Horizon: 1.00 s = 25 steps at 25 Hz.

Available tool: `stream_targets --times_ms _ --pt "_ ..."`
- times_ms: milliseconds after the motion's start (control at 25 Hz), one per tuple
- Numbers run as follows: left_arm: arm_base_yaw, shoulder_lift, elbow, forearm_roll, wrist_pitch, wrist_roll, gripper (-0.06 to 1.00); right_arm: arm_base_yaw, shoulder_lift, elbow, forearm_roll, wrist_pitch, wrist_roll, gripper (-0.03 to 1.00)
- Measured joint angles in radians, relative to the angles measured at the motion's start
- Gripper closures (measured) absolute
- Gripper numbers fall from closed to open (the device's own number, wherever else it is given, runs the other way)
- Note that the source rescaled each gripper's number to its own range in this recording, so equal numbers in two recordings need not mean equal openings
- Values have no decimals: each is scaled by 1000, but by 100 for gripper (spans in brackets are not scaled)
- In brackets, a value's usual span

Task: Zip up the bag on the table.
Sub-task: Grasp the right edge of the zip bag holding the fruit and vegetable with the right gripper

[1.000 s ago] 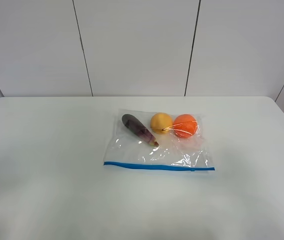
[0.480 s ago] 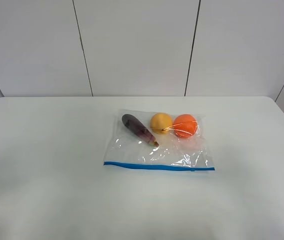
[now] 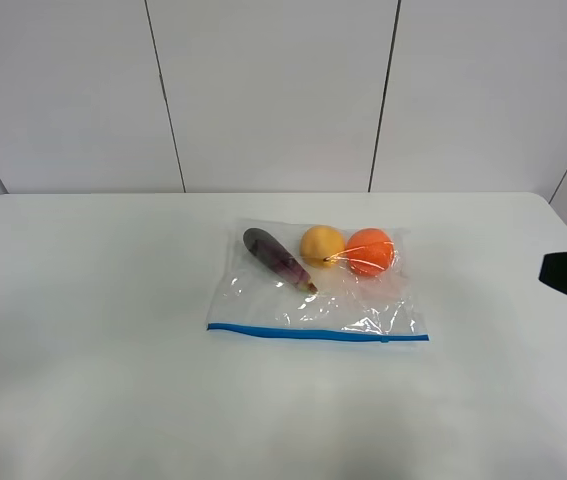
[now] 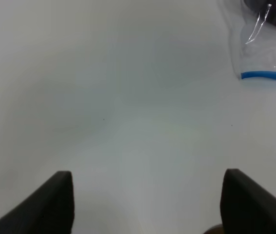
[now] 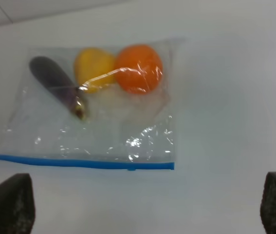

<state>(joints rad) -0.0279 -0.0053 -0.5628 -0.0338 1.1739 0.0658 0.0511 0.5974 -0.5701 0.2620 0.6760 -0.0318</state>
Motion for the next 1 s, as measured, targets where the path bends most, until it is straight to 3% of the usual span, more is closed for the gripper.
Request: stream_targets --times_ms 320,1000 --pt "0 0 0 0 0 0 -6 0 348 -71 -3 -101 -1 -3" --pt "0 0 0 0 0 0 -6 0 782 -153 25 -77 -73 -3"
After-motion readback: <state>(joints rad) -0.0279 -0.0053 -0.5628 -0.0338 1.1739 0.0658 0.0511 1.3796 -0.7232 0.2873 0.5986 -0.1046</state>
